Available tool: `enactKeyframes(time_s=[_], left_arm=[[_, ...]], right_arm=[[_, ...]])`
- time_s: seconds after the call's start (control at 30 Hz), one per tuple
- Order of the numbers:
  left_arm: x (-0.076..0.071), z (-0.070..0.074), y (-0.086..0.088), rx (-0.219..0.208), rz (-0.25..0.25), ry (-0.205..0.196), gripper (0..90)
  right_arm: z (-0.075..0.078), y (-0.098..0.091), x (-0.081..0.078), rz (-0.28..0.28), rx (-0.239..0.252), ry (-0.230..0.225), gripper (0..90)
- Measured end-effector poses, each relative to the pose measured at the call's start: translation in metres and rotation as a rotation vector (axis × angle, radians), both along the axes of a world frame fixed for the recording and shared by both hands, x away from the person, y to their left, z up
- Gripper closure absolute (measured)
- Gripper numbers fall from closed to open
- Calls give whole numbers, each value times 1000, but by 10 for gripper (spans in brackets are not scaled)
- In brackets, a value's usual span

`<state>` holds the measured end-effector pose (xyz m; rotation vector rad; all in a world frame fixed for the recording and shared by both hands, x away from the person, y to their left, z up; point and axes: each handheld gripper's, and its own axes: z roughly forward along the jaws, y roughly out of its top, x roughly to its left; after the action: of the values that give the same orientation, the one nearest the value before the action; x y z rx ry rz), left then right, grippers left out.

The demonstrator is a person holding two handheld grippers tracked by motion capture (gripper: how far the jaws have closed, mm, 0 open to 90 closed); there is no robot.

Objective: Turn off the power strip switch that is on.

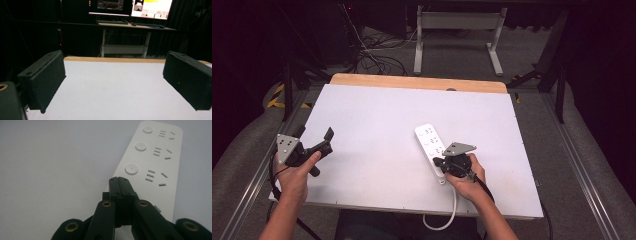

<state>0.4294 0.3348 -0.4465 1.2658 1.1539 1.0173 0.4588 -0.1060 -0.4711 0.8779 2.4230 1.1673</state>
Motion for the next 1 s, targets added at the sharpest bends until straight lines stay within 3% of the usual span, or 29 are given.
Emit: enactKeyframes(time_s=[0.23,0.57,0.73,0.93,1.0], left_arm=[[0,0,0,-4,2,-1,48],[0,0,-2,5,3,-2,49],[2,0,-2,11,2,1,49],[3,-1,-2,8,0,1,49],[2,0,-1,6,0,0,49]], right_arm=[[2,0,1,2,-7,9,900],[6,3,-1,3,-27,-19,900],[10,-5,-1,6,40,-30,900],[25,-13,-4,1,102,-80,900],[31,-19,-5,-3,146,-104,900]])
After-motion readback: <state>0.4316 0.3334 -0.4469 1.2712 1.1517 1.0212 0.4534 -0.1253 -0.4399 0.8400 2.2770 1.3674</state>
